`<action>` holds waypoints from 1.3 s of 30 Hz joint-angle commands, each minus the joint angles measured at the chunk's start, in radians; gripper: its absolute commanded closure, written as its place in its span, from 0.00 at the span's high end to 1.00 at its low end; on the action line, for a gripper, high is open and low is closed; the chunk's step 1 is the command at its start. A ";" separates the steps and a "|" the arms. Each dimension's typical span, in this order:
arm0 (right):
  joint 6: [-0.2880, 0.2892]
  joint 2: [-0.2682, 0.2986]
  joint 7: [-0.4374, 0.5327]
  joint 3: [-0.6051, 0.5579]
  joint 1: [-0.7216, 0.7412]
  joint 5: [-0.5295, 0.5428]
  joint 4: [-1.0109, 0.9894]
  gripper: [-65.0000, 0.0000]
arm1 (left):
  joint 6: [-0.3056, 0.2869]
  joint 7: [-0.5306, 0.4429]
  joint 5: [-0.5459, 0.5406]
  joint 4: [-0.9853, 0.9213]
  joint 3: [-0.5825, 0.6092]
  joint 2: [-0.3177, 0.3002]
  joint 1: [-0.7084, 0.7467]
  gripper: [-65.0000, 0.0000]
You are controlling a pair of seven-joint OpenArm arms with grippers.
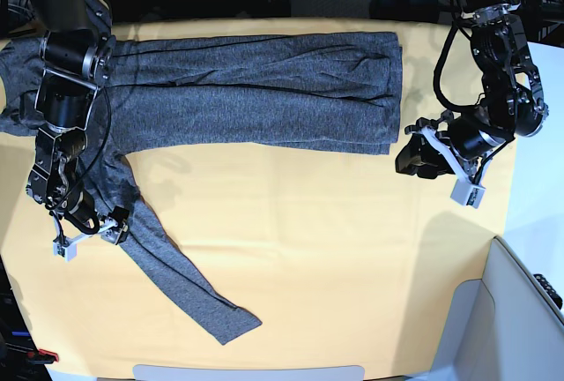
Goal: Fold the T-shirt properly
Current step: 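Move the right gripper to the hanging sleeve and grasp its cuff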
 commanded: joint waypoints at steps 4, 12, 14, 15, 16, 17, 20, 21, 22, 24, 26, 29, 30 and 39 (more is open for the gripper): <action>0.008 -0.013 -0.021 -0.079 -0.002 0.012 0.009 0.89 | -0.001 -0.016 -0.012 0.014 -0.003 -0.009 -0.012 0.43; 0.008 -0.042 -0.021 -0.119 -0.019 0.012 0.009 0.89 | -0.001 -0.016 -0.012 0.014 -0.003 -0.008 -0.010 0.43; 0.008 -0.042 -0.021 -0.119 -0.022 0.012 0.010 0.89 | -0.001 -0.015 -0.012 0.014 -0.003 -0.008 -0.010 0.43; 0.008 -0.042 -0.021 -0.119 -0.022 0.012 0.010 0.89 | -0.001 -0.015 -0.012 0.014 -0.003 -0.008 -0.010 0.43; 0.008 -0.042 -0.021 -0.119 -0.025 0.012 0.010 0.89 | -0.001 -0.015 -0.012 0.014 -0.003 -0.008 -0.010 0.43; 0.008 -0.042 -0.021 -0.119 -0.025 0.012 0.010 0.88 | -0.001 -0.015 -0.012 0.014 -0.003 -0.008 -0.010 0.43; 0.012 -0.042 -0.027 -0.121 -0.027 0.012 0.010 0.77 | -0.001 -0.015 -0.012 0.014 -0.003 -0.008 -0.010 0.43; 0.013 -0.042 -0.026 -0.121 -0.027 0.012 0.010 0.66 | -0.001 -0.015 -0.012 0.014 -0.003 -0.008 -0.010 0.43; 0.013 -0.042 -0.023 -0.121 -0.027 0.012 0.010 0.54 | -0.001 -0.015 -0.012 0.014 -0.003 -0.008 -0.010 0.42; 0.013 -0.042 -0.021 -0.121 -0.027 0.012 0.010 0.25 | -0.001 -0.015 -0.012 0.014 -0.003 -0.008 -0.010 0.37; 0.016 -0.041 -0.020 -0.121 -0.027 0.012 0.010 0.01 | -0.001 -0.018 -0.012 0.014 -0.003 -0.006 -0.010 0.29; 0.016 -0.036 -0.020 -0.122 -0.030 0.012 0.030 0.00 | -0.001 -0.019 -0.012 0.014 -0.003 -0.006 -0.010 0.18; 0.016 -0.035 -0.021 -0.122 -0.037 0.012 0.055 0.01 | -0.001 -0.019 -0.012 0.014 -0.003 -0.002 -0.010 0.16; -0.039 0.011 -0.066 -0.122 -0.326 0.001 0.652 0.00 | -0.001 -0.019 -0.012 0.007 -0.007 0.015 -0.010 0.13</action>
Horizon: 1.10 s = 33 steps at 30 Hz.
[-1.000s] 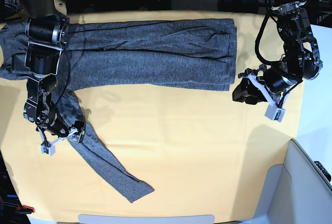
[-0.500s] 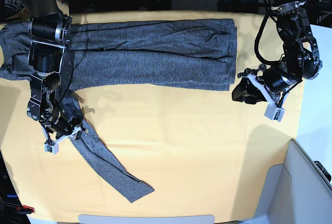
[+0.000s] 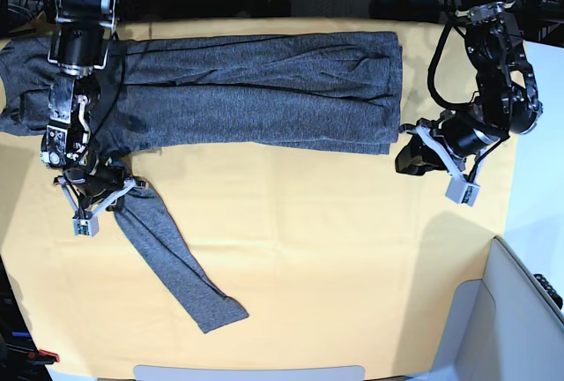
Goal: Fold the T-shirt properly
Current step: 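Move the right gripper to the hanging sleeve and grasp its cuff, then lift the sleeve with the right gripper and fold it over the body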
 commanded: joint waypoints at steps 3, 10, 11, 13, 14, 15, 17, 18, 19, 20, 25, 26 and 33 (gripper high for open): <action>-0.013 0.013 -0.020 0.002 -0.077 -0.038 0.250 0.00 | -0.003 -0.014 -0.014 0.014 -0.008 -0.014 -0.016 0.13; -0.012 -0.039 -0.028 0.002 -0.294 -0.182 0.662 0.00 | -0.003 -0.014 -0.014 0.014 -0.003 -0.013 -0.016 0.13; -0.010 -0.053 -0.028 0.002 -0.314 -0.194 0.686 0.00 | -0.003 -0.014 -0.014 0.014 -0.003 -0.013 -0.016 0.13; -0.010 -0.065 -0.028 -0.015 -0.347 -0.207 0.694 0.00 | -0.003 -0.014 -0.014 0.014 -0.003 -0.013 -0.016 0.13; -0.010 -0.062 -0.028 -0.030 -0.362 -0.216 0.692 0.00 | -0.003 -0.014 -0.014 0.014 -0.003 -0.011 -0.016 0.13; -0.010 -0.062 -0.028 -0.049 -0.379 -0.222 0.691 0.00 | -0.003 -0.014 -0.014 0.014 -0.006 -0.005 -0.015 0.13; -0.010 -0.065 -0.023 -0.095 -0.419 -0.228 0.692 0.00 | -0.003 -0.014 -0.014 0.014 -0.009 -0.003 -0.008 0.13; -0.010 -0.065 -0.023 -0.119 -0.432 -0.228 0.692 0.00 | -0.003 -0.014 -0.014 0.014 -0.009 -0.003 -0.001 0.13; -0.010 -0.063 -0.023 -0.144 -0.443 -0.230 0.692 0.00 | -0.003 -0.015 -0.014 0.014 -0.009 -0.003 0.004 0.13; -0.010 -0.063 -0.023 -0.173 -0.455 -0.230 0.692 0.00 | -0.003 -0.015 -0.014 0.014 -0.009 -0.002 0.007 0.13; -0.010 -0.063 -0.023 -0.266 -0.502 -0.231 0.691 0.00 | -0.003 -0.015 -0.014 0.014 -0.009 0.000 0.011 0.13; -0.010 -0.063 -0.023 -0.283 -0.506 -0.231 0.691 0.00 | -0.003 -0.015 -0.014 0.014 -0.009 0.000 0.011 0.13; -0.010 -0.062 -0.026 -0.365 -0.548 -0.231 0.691 0.00 | -0.003 -0.015 -0.014 0.014 -0.009 0.000 0.011 0.13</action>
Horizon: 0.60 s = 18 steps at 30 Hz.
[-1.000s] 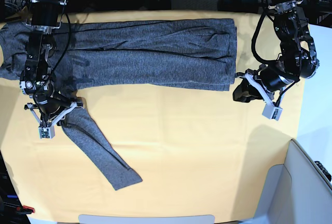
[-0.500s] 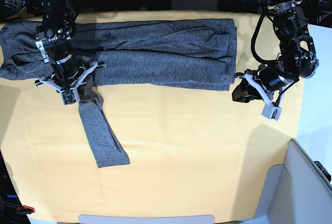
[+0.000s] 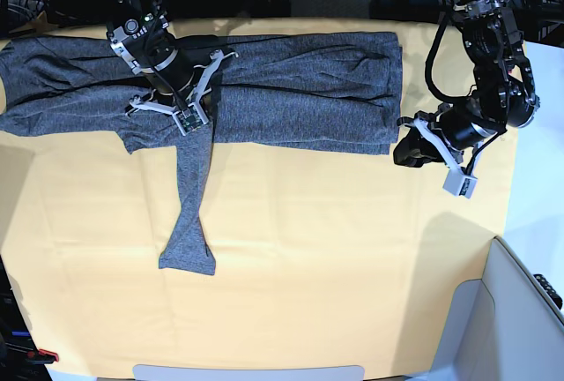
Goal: Fold the T-shirt properly
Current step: 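Lift the sleeve with the right gripper and fold it over the body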
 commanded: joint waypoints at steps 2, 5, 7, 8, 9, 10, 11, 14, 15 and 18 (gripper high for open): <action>-0.002 0.008 0.019 -0.025 -0.007 0.002 0.018 0.00 | -0.001 -0.014 -0.016 0.016 -0.008 -0.009 -0.015 0.13; -0.002 0.036 0.019 -0.065 -0.013 0.002 0.014 0.00 | -0.001 -0.014 -0.016 0.016 -0.003 -0.009 -0.015 0.13; -0.002 0.054 0.019 -0.080 -0.013 0.002 0.014 0.00 | -0.001 -0.014 -0.016 0.016 -0.001 -0.009 -0.015 0.13; -0.002 0.062 0.019 -0.080 -0.015 0.002 0.013 0.00 | -0.001 -0.014 -0.016 0.016 -0.001 -0.009 -0.015 0.13; -0.002 0.068 0.018 -0.080 -0.015 0.002 0.013 0.00 | -0.001 -0.014 -0.016 0.016 -0.001 -0.009 -0.015 0.13; -0.002 0.074 0.018 -0.080 -0.015 0.002 0.013 0.00 | -0.001 -0.014 -0.016 0.014 -0.001 -0.009 -0.015 0.13; -0.002 0.088 0.016 -0.080 -0.016 0.002 0.013 0.00 | -0.001 -0.014 -0.016 0.006 -0.001 -0.009 -0.015 0.13; -0.002 0.114 -0.057 -0.082 -0.009 0.008 0.013 0.08 | -0.001 -0.014 -0.016 -0.020 -0.001 -0.009 -0.018 0.14; -0.002 0.116 -0.088 -0.079 -0.006 0.008 0.013 0.14 | -0.001 -0.014 -0.016 -0.030 -0.001 -0.009 -0.018 0.14; -0.002 0.116 -0.125 -0.077 0.013 0.008 0.013 0.38 | -0.005 -0.014 -0.016 -0.064 -0.001 -0.009 -0.023 0.14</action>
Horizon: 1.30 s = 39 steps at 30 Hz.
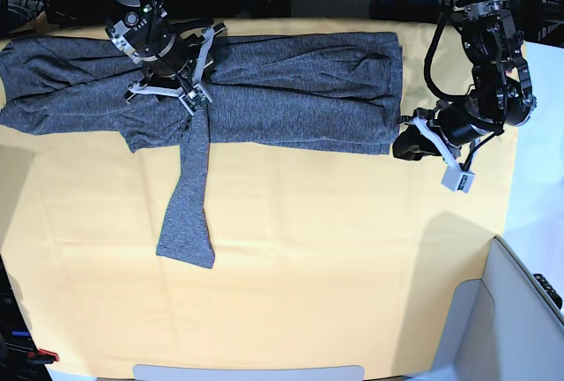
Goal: Fold the T-shirt properly
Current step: 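Lift the sleeve with the right gripper and fold it over the body, then reach the right gripper down the sleeve and grasp its cuff end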
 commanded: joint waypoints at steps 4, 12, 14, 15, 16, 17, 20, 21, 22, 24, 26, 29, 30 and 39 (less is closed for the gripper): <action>-0.003 -0.001 0.009 0.005 0.047 0.000 0.020 0.66 | -0.004 -0.014 -0.016 -0.003 -0.001 -0.008 -0.019 0.14; -0.003 -0.094 0.012 0.059 0.167 0.002 0.019 0.79 | -0.006 -0.014 -0.016 -0.003 -0.001 -0.011 -0.019 0.14; -0.003 -0.148 0.009 0.131 0.197 0.002 0.017 0.79 | -0.006 -0.014 -0.016 -0.003 -0.001 -0.009 -0.019 0.14; -0.003 -0.183 0.009 0.189 0.208 0.002 0.017 0.79 | -0.006 -0.014 -0.016 -0.004 -0.001 -0.009 -0.019 0.14; -0.003 -0.215 0.009 0.231 0.214 0.002 0.017 0.79 | -0.006 -0.014 -0.016 -0.004 -0.001 -0.009 -0.019 0.14; -0.003 -0.254 0.009 0.275 0.225 0.002 0.016 0.79 | -0.006 -0.014 -0.016 -0.004 -0.001 -0.009 -0.019 0.14; -0.004 -0.341 0.009 0.398 0.262 0.002 -0.024 0.79 | -0.006 -0.014 -0.016 -0.004 -0.001 -0.009 -0.019 0.14; -0.006 -0.374 0.009 0.447 0.283 0.002 -0.053 0.79 | -0.006 -0.015 -0.016 -0.004 -0.001 -0.009 -0.019 0.14; -0.006 -0.401 0.009 0.496 0.297 0.002 -0.080 0.79 | -0.006 -0.015 -0.016 -0.009 -0.001 -0.009 -0.020 0.14; -0.006 -0.466 0.009 0.596 0.351 0.002 -0.153 0.79 | -0.006 -0.015 -0.016 -0.018 -0.001 -0.009 -0.020 0.14; -0.004 -0.488 0.009 0.663 0.397 0.002 -0.227 0.79 | -0.006 -0.015 -0.016 -0.029 -0.001 -0.009 -0.020 0.14; -0.004 -0.488 0.015 0.712 0.472 0.028 -0.360 0.79 | -0.006 -0.015 -0.016 -0.046 -0.001 -0.008 -0.020 0.14; -0.004 -0.488 0.017 0.722 0.495 0.052 -0.403 0.79 | -0.006 -0.017 -0.016 -0.047 -0.001 -0.008 -0.020 0.14; -0.006 -0.488 0.074 0.863 0.682 0.111 -0.713 0.79 | -0.006 -0.035 -0.016 -0.047 0.001 -0.008 -0.020 0.14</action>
